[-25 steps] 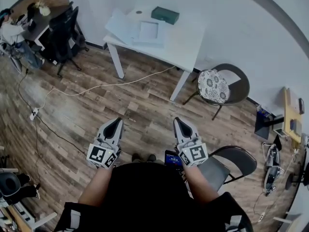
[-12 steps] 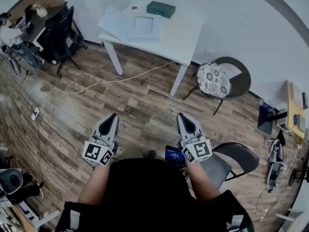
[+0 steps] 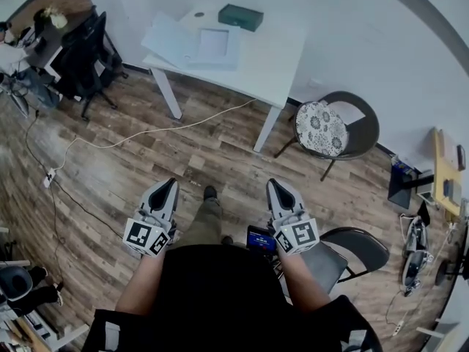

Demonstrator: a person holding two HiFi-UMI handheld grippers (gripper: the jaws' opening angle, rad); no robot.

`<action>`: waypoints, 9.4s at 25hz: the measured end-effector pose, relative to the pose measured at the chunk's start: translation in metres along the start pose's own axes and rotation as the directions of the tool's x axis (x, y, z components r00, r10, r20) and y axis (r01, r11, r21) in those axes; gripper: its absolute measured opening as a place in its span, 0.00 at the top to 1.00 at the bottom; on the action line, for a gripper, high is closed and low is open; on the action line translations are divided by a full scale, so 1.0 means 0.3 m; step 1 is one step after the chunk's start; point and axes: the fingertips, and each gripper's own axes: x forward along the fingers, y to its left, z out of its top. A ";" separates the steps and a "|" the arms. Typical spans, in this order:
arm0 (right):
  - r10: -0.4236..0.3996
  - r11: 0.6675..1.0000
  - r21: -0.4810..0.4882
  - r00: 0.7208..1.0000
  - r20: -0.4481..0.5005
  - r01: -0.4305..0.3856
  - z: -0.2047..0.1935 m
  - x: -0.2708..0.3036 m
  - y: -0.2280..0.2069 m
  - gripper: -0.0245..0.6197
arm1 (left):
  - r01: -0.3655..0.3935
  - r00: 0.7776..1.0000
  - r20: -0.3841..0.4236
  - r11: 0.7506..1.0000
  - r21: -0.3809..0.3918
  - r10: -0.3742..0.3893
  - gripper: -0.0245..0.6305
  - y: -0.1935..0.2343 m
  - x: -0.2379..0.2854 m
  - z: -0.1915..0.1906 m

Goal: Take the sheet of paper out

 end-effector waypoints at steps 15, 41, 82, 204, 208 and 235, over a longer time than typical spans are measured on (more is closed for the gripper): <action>-0.023 1.000 -0.013 0.999 -0.027 0.023 0.085 0.553 -0.260 0.95 | 0.039 0.999 -0.013 0.999 -0.020 -0.040 0.96 0.391 0.493 0.078; -0.015 0.999 -0.053 0.996 -0.086 0.011 0.107 1.364 -0.644 0.95 | 0.072 0.996 -0.051 0.994 -0.085 -0.077 0.95 0.961 1.238 0.036; 0.058 0.992 0.125 0.981 -0.185 -0.036 0.015 2.039 -1.306 0.95 | -0.087 0.760 -0.606 0.888 -0.451 -0.233 0.76 1.509 2.122 -0.381; -0.044 0.992 -0.117 0.999 0.019 0.046 0.252 0.513 -0.269 0.95 | -0.222 0.973 0.037 0.966 -0.134 0.229 0.96 0.556 0.422 0.124; -0.061 0.994 -0.091 0.998 0.023 0.063 0.221 0.396 -0.262 0.95 | -0.213 0.976 0.024 0.969 -0.125 0.218 0.96 0.465 0.352 0.101; -0.116 0.990 -0.085 0.993 -0.006 0.115 0.138 0.547 0.038 0.95 | -0.174 0.984 0.005 0.975 -0.139 0.177 0.96 0.728 0.125 0.094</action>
